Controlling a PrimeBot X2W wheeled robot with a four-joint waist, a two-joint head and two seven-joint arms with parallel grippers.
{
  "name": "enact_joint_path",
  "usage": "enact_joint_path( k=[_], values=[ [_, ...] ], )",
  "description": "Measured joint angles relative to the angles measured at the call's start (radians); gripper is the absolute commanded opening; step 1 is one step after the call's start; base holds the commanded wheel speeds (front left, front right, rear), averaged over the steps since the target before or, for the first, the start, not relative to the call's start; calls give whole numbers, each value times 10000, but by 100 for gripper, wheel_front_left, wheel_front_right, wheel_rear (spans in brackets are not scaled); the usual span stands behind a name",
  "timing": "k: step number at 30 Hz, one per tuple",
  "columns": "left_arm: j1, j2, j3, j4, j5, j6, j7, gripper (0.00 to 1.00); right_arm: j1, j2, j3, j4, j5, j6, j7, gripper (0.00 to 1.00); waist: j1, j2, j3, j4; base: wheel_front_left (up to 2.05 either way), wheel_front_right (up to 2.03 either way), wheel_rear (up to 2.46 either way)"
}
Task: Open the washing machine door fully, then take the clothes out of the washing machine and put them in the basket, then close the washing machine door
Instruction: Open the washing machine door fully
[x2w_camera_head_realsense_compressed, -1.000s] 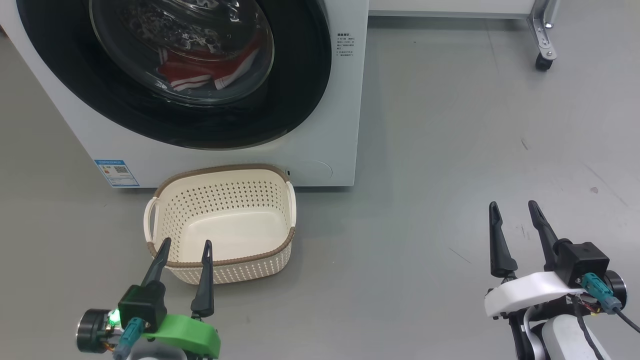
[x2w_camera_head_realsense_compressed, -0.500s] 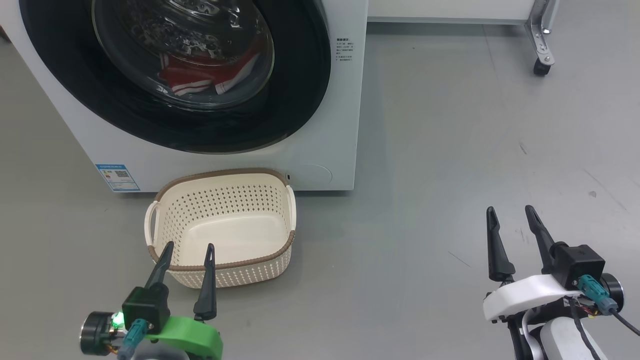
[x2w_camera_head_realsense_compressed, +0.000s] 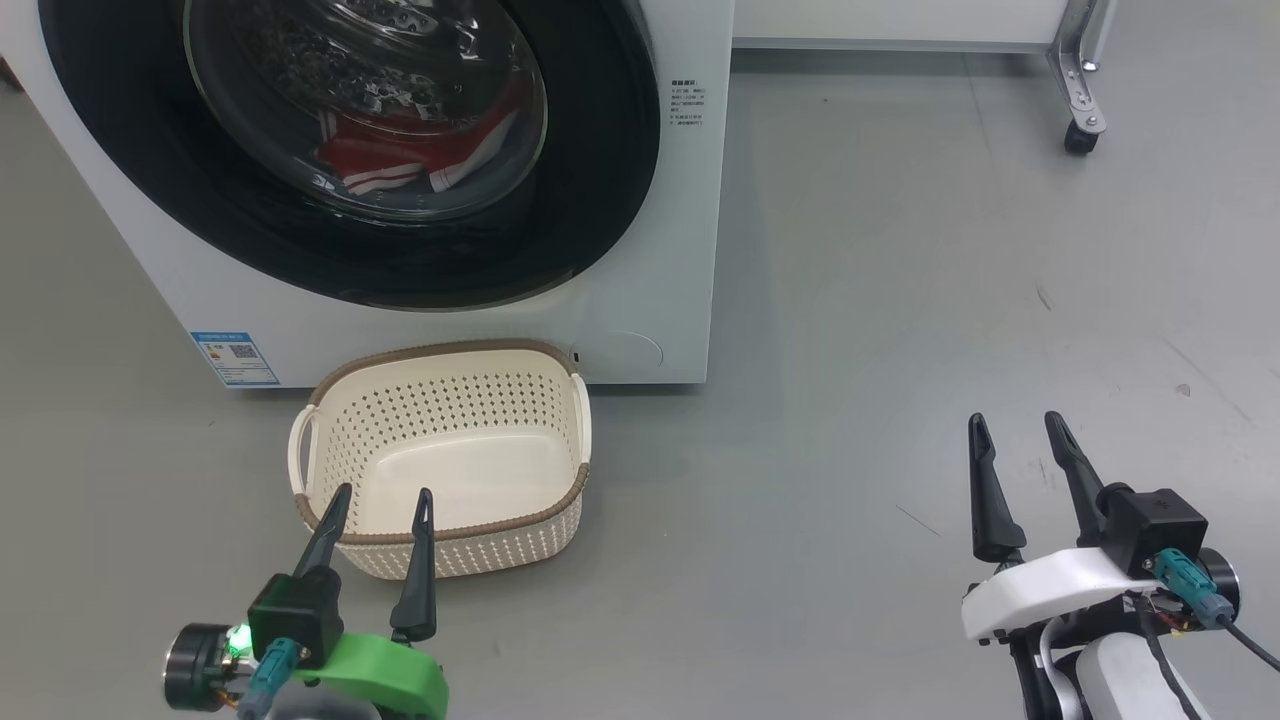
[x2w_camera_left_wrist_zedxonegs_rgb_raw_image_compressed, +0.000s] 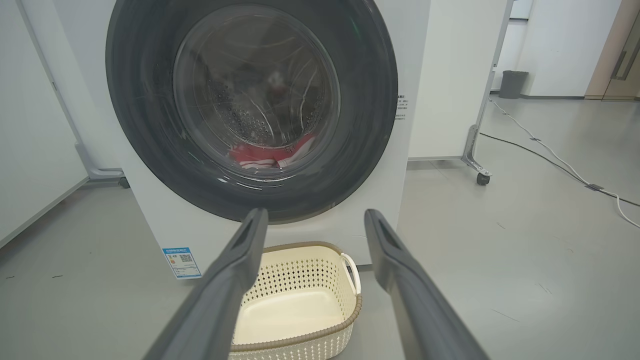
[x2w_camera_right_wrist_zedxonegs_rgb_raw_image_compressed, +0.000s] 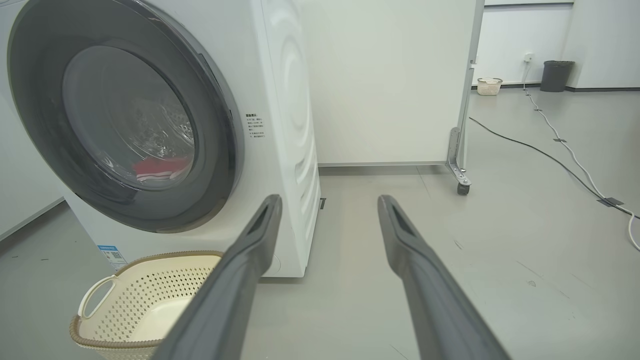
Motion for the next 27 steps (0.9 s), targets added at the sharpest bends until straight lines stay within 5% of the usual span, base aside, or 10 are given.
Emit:
enact_joint_path(
  k=[13,14,15,21,27],
  values=[
    [0,0,-6,10,-4,75,0,100,-48,10,-38,79,59,8,0,100,0,0,27,-11,0,0,0],
    [0,0,-6,10,-4,75,0,100,-51,13,-35,82,82,31,0,89,0,0,29,-13,0,0,0],
    [0,0,-10,10,-4,75,0,100,-53,15,-29,84,94,90,0,2,0,0,32,-15,0,0,0],
    [0,0,-151,-31,-4,75,0,100,-112,23,-196,-17,303,98,-2,0,0,0,193,40,0,0,0],
    [-37,2,-161,-290,-276,75,-2,100,-546,222,-497,-385,1501,539,207,0,0,0,644,142,0,0,0]
  ],
)
